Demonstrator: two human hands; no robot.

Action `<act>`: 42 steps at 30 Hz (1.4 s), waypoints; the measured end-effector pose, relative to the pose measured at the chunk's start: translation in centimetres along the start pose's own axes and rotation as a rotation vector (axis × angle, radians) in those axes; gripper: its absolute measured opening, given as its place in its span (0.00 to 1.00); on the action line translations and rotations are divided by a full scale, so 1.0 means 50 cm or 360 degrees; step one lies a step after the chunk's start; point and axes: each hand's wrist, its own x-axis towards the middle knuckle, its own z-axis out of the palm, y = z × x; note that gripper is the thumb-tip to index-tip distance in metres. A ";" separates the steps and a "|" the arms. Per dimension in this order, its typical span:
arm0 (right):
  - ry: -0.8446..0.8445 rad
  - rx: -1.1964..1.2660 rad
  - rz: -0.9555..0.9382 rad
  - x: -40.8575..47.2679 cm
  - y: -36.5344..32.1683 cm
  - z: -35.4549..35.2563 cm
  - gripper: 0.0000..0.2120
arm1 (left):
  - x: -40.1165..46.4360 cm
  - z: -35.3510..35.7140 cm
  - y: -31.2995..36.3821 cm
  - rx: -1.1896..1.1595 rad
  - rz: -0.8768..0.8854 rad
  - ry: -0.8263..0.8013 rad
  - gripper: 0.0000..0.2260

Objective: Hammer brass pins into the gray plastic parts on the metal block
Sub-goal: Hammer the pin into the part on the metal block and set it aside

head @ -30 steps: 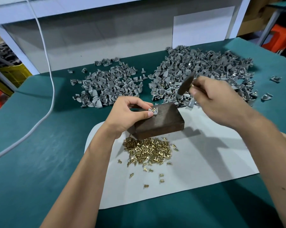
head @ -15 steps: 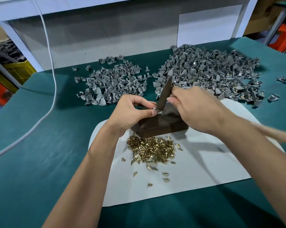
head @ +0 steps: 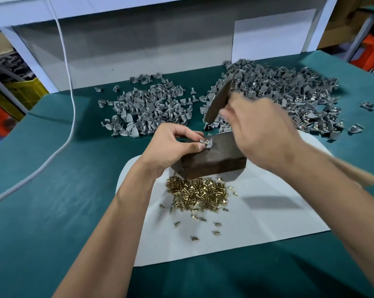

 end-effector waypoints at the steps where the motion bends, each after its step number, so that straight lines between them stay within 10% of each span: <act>1: -0.0151 -0.0049 0.0011 -0.004 -0.009 0.009 0.11 | -0.003 0.000 0.002 -0.0012 0.0004 -0.0003 0.09; 8: 0.0056 -0.0070 0.0024 0.004 -0.008 0.008 0.12 | 0.000 0.002 -0.002 -0.0015 0.0009 0.0014 0.09; 12: -0.0288 -0.0164 0.0008 -0.007 -0.017 0.024 0.11 | -0.004 0.004 -0.002 -0.0045 0.0044 0.0000 0.12; 17: 0.0152 -0.0094 0.0059 0.004 -0.020 0.019 0.12 | 0.002 0.004 -0.005 0.0003 0.0021 0.0030 0.07; 21: -0.0268 -0.0166 0.0104 -0.002 -0.016 0.024 0.09 | 0.001 0.002 -0.003 -0.0004 0.0023 0.0024 0.08; 25: 0.0082 -0.0123 0.0083 0.007 -0.004 0.003 0.11 | 0.004 0.002 -0.006 0.0008 -0.0001 0.0031 0.07; 30: -0.0309 -0.0214 0.0010 0.002 -0.018 0.014 0.12 | -0.001 0.003 -0.001 -0.0017 0.0028 0.0015 0.11; 34: 0.0084 -0.0077 0.0041 0.008 -0.001 0.002 0.12 | 0.000 0.004 -0.003 -0.0005 -0.0005 0.0018 0.08; 42: -0.0212 -0.0090 0.0066 -0.022 0.019 0.014 0.11 | -0.005 0.004 0.000 0.0014 -0.0032 0.0038 0.07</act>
